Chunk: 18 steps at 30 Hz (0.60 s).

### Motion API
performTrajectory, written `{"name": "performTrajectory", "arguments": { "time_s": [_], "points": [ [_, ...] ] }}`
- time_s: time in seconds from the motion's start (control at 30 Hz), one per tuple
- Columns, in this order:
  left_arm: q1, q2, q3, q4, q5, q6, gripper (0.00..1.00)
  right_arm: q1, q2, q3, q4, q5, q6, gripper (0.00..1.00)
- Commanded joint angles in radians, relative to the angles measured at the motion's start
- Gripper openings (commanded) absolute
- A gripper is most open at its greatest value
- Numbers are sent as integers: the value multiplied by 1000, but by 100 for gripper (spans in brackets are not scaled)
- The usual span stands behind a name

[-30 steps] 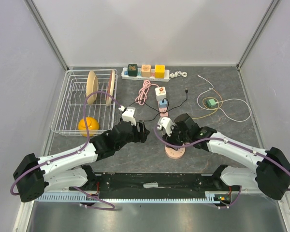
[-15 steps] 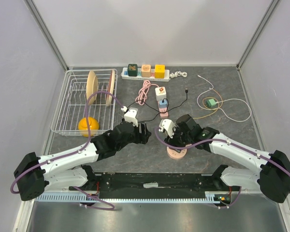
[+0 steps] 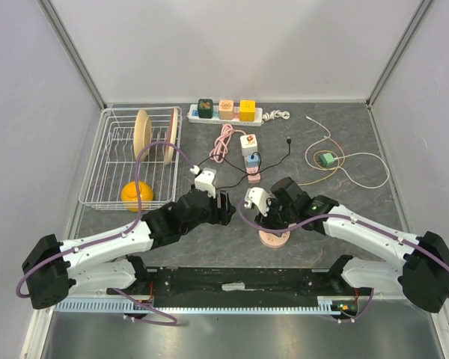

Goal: Insert the plug
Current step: Insert the plug into the socket.

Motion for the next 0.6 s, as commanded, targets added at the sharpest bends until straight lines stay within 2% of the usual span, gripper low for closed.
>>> {"name": "performTrajectory", "arguments": {
  "time_s": [0.0,0.17,0.4,0.57],
  "points": [
    [-9,-5,36,3,-27,-51,76,28,28,53,-54,-4,-61,21],
    [-12,-23,41,-20,-47,-50,76,45,60,72,-137,82,-86,23],
    [-17,-13,61,-32,-54,-47,76,51,31,29,-120,108,-106,24],
    [-23,17,78,-34,-49,-41,76,61,74,7,-109,111,-118,23]
  ]
}}
